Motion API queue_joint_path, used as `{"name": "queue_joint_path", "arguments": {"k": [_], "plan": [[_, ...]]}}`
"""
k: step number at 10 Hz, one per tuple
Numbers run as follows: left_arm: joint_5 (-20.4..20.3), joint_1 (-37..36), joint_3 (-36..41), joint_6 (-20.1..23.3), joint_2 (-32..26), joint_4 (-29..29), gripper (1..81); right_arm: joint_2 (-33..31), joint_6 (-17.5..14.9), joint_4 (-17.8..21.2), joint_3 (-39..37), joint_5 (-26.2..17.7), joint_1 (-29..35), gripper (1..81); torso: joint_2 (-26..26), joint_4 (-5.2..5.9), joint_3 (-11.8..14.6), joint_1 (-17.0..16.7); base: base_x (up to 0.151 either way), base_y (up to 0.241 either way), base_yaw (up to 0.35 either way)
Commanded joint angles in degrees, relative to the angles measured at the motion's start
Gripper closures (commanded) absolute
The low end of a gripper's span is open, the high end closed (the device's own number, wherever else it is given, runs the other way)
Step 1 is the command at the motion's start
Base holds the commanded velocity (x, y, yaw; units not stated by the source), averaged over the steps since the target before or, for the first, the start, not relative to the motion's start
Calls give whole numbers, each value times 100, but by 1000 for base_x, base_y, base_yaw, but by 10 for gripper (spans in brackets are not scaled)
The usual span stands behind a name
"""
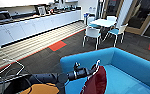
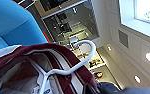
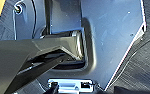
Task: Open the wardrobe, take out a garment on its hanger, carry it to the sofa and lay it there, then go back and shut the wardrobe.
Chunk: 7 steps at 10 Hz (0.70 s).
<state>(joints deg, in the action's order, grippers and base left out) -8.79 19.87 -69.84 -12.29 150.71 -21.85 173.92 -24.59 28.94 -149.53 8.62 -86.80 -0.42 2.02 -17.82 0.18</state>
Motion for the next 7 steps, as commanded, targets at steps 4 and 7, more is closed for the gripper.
{"name": "queue_joint_path", "arguments": {"k": [4, 7], "plan": [[35, -1279, -601, -37, 750, 128, 811, 40, -37, -2, 57, -458, 44, 10, 2, 0, 11, 0, 0, 0, 0], [193, -1525, -1277, -54, 1181, 128, 811, 49, -37, 6, 48, -458, 52, 10, 2, 0, 9, 0, 0, 0, 0]]}}
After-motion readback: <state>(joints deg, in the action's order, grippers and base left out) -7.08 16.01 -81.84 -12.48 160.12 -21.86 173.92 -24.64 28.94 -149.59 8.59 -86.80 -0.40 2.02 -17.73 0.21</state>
